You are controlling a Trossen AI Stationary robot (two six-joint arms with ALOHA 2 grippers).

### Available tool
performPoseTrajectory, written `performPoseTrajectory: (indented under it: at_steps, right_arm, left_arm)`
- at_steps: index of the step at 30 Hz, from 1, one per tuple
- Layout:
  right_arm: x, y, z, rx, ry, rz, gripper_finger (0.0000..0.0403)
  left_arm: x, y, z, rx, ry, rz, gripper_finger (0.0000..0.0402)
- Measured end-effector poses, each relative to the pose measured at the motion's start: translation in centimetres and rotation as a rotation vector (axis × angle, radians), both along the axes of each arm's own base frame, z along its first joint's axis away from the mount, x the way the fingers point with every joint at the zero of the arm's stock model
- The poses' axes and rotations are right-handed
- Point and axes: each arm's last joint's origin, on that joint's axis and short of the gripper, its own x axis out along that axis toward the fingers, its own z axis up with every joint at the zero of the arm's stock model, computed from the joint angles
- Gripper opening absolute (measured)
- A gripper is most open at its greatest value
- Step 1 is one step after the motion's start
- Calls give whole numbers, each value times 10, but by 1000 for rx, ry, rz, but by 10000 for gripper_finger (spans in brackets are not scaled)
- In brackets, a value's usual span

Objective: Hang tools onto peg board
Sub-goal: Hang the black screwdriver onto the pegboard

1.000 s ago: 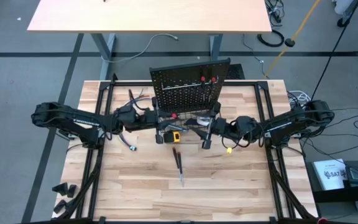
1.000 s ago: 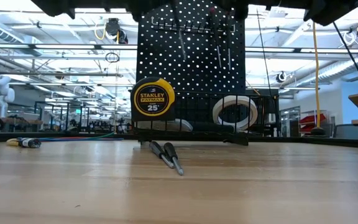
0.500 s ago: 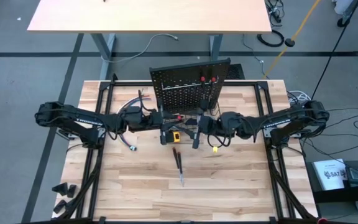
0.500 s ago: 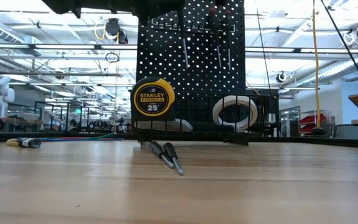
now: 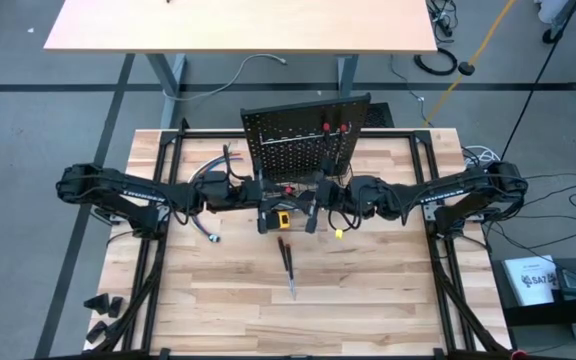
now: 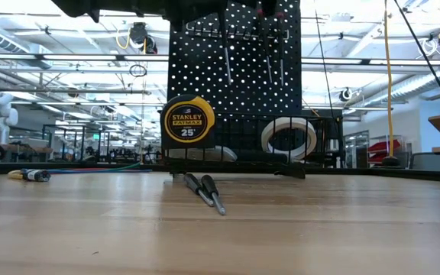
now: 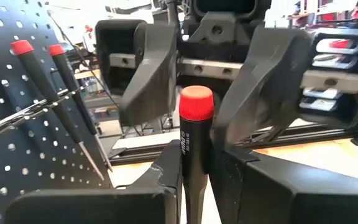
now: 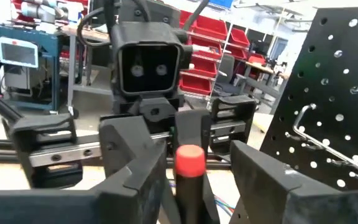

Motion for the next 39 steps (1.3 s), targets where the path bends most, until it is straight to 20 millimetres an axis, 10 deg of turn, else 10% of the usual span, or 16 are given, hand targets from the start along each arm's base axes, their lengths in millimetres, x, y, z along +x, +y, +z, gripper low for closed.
performPoseTrajectory:
  at_steps: [13, 26, 39]
  right_arm:
    - [0, 1, -3, -32, 38, 5, 44]
    - [-4, 0, 1, -39, 33, -24, 43]
    - [-53, -16, 57, -9, -140, -323, 43]
  left_arm:
    - [0, 0, -1, 3, 10, -10, 50]
    - [0, 0, -8, 4, 83, -11, 206]
    - [-39, 2, 8, 56, 241, 60, 226]
